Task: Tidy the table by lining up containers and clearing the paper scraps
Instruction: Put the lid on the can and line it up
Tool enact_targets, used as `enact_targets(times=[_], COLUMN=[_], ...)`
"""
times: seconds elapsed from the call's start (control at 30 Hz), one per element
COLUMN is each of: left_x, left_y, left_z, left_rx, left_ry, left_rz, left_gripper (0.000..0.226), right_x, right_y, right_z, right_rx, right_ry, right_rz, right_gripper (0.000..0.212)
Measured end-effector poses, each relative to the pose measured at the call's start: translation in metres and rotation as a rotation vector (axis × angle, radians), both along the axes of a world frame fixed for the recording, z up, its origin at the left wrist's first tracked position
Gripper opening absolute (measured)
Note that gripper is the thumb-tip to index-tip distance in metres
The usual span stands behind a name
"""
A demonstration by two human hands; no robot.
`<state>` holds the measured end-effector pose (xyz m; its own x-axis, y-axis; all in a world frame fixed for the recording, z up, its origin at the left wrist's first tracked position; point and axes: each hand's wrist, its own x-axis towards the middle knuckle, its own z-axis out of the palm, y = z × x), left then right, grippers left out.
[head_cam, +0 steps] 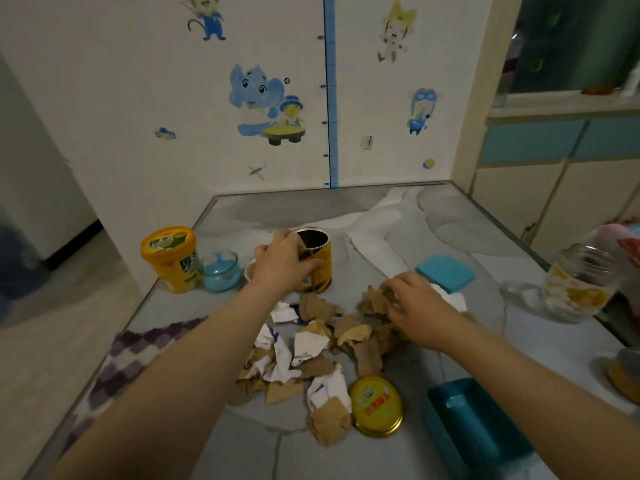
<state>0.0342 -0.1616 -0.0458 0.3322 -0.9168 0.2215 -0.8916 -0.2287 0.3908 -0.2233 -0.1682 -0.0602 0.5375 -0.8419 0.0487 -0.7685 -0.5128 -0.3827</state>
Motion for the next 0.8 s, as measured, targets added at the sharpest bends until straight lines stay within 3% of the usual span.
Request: enact_targets(times=[0.27, 0.5, 0.67, 0.8], left_x=[-0.004, -0.012, -0.011, 0.002], left_y=[0.004, 0.017, 0.044, 0.078], left_z=[-0.001, 0.001, 0.009, 0.017], left_rx=[-0.007, -0.047, -0.161, -0.122], left_ry=[0.021, 0.060, 0.063, 0.063], left_rz=[-0.031, -0.023, 0.016, -0.051], left_gripper=[0.038, 0.074, 0.051, 0.035], right_x=[-0.011, -0.023, -0.042, -0.041], right_y=[-0.003, 0.000, -0.001, 0.004], right_z=[-0.001, 0.003, 0.003, 0.002], right_rx=[0.015, -0.004, 0.014, 0.036], right_ry=[0.001, -0.029, 0.002, 0.032], right_rz=[-0.025, -0.065, -0.141, -0.189], right_gripper=[0.035, 0.036, 0.040, 0.043])
